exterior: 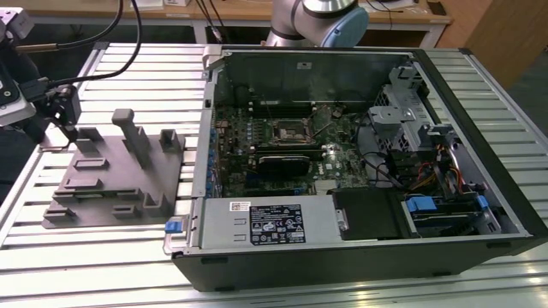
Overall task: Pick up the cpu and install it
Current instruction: 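Pick up the cpu and move it towards the insertion slot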
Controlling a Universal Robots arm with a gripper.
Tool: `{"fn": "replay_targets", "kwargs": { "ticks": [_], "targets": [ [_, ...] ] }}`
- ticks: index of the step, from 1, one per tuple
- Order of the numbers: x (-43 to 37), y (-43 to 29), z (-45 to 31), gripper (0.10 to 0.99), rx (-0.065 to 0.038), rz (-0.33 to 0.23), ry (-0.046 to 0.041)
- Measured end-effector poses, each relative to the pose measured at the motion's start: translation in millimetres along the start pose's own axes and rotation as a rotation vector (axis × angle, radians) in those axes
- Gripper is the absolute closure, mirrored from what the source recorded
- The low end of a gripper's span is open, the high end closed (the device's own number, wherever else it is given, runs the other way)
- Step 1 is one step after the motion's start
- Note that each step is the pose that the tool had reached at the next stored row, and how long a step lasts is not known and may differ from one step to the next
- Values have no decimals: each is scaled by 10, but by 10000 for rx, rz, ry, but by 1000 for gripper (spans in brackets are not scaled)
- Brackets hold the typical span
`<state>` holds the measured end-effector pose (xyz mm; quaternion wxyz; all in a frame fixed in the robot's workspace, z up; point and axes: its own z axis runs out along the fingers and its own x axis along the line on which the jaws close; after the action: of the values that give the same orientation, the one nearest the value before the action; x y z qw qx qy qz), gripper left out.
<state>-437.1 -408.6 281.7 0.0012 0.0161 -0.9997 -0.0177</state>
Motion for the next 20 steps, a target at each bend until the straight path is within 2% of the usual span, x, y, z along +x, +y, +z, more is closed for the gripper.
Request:
{"fn": "replay_targets", "kwargs": {
  "ticks": [20],
  "targets": [
    [0, 3, -93, 545, 0, 0, 0]
  ]
}}
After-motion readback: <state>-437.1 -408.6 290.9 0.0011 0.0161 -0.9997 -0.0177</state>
